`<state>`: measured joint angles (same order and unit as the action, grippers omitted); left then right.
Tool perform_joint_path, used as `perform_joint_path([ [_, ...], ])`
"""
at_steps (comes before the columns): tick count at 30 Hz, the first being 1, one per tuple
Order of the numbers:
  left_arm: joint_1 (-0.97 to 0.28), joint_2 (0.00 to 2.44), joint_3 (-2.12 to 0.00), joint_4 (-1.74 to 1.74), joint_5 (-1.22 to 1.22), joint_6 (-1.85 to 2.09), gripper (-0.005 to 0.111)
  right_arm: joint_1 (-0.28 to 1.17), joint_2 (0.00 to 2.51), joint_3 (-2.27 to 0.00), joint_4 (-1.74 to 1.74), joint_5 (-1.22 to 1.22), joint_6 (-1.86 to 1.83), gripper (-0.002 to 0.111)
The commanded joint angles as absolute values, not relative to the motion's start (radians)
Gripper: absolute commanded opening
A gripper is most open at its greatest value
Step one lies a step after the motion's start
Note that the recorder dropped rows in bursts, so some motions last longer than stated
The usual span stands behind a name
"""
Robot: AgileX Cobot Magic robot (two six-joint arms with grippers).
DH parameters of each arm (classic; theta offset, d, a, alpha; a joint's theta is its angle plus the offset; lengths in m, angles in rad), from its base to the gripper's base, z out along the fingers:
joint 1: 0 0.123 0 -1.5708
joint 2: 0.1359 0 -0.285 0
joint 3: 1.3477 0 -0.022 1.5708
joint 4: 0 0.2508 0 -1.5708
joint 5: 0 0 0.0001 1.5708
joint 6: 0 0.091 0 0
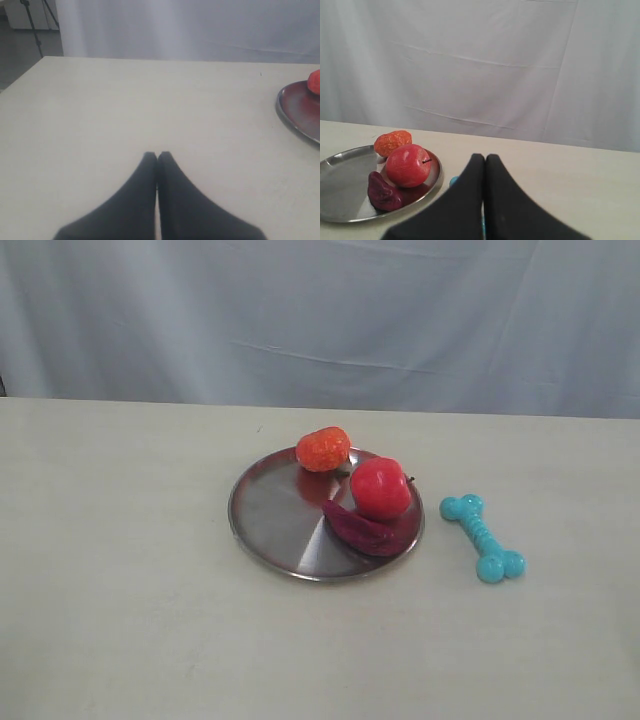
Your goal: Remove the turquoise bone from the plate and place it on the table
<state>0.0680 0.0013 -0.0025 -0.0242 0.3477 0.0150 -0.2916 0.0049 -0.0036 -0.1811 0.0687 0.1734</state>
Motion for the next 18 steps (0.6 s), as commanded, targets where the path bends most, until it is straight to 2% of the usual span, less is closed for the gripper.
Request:
perform_joint_path([
  [1,0.06,0.0,0.0,-0.026,0.342,0.011,0.0,-0.297,0.0,0.0,-0.17,0.088,0.139,0.0],
  [7,0.06,0.0,0.0,-0.026,0.342,0.011,0.0,-0.297,0.0,0.0,-0.021,0.09,-0.066,0.0],
  [18,0.06,0.0,0.0,-0.026,0.342,0.011,0.0,-0.297,0.0,0.0,-0.007,0.14,-0.023,0.0],
])
